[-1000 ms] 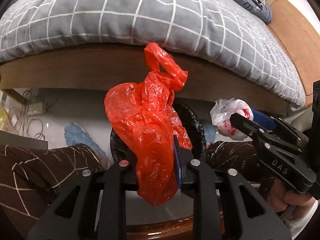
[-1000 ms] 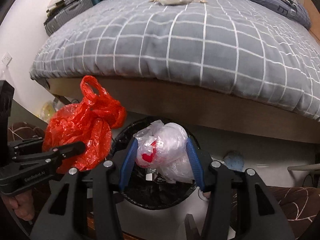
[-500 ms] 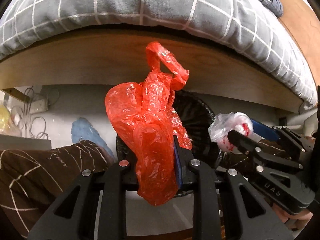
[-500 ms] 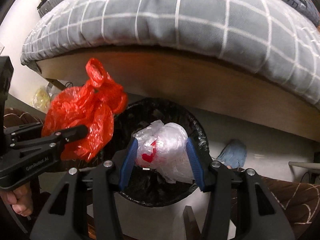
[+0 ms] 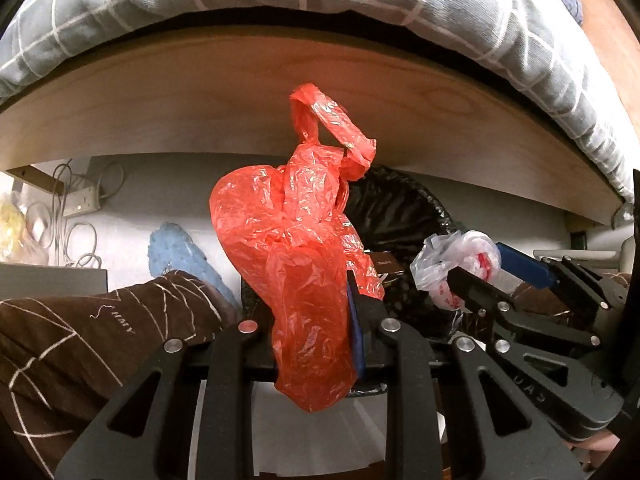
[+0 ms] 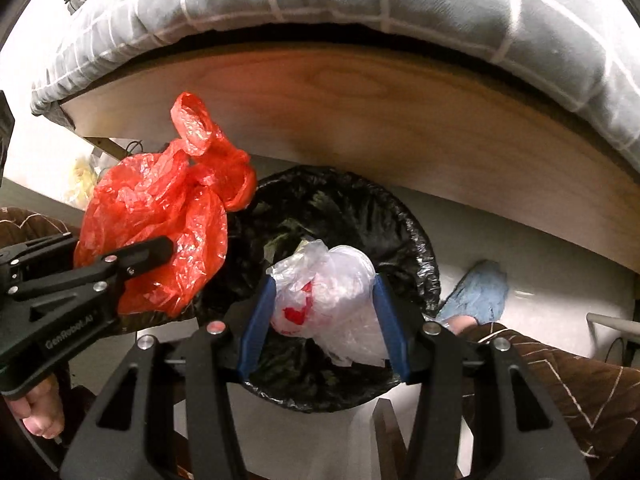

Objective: Collect trash
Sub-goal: 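Open the right tool to drop the clear bag while the left tool drops the red bag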

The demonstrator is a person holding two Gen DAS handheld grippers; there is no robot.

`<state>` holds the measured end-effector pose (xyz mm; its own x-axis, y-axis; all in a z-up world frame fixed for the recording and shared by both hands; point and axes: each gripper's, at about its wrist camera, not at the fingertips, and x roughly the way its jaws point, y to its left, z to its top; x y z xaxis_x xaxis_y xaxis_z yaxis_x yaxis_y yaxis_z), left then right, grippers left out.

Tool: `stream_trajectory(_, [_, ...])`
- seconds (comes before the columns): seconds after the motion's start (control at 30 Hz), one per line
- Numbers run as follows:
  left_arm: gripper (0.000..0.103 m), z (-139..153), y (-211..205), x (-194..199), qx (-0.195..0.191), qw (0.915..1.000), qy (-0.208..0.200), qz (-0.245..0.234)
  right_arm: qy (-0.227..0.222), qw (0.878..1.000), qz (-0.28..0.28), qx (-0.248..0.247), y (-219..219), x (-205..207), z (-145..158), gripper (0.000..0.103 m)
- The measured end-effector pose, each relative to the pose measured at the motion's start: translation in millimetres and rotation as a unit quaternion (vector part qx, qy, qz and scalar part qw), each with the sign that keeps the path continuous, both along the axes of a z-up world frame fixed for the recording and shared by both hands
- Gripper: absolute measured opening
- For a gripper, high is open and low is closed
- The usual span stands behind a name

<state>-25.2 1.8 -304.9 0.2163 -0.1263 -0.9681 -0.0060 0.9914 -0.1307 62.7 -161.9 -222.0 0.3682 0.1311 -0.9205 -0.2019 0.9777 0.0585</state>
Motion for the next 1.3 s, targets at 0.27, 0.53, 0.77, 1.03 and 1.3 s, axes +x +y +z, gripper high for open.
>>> stream_trajectory(0.27, [0.023,-1.7,-5.9,-1.4,0.01,0.9999,0.007,-0.005,-0.007,1.0,-0.018,0.014,-5.7,3.9,3.4,0.071])
stream_trajectory(0.53, [0.023,-6.4,-20.0,-3.9,0.017,0.9994,0.013,-0.026,-0.028,0.997,-0.069,0.014,-28.6,6.2,16.2,0.092])
stream_trajectory(0.77, [0.023,-10.9,-38.6,-3.2,0.012,0.999,0.015,-0.041,-0.051,0.994,-0.096,0.004,-52.6,0.9,32.8,0.092])
stream_trajectory(1.03, [0.023,-19.1,-62.5,-1.3,0.004,0.9979,0.023,-0.06,-0.055,0.99,-0.13,0.003,-77.1,-1.8,34.5,0.092])
stream_trajectory(1.3, [0.023,-24.6,-74.5,-3.6,0.005,0.997,0.025,-0.073,-0.057,0.988,-0.142,0.016,-87.8,-4.5,37.5,0.092])
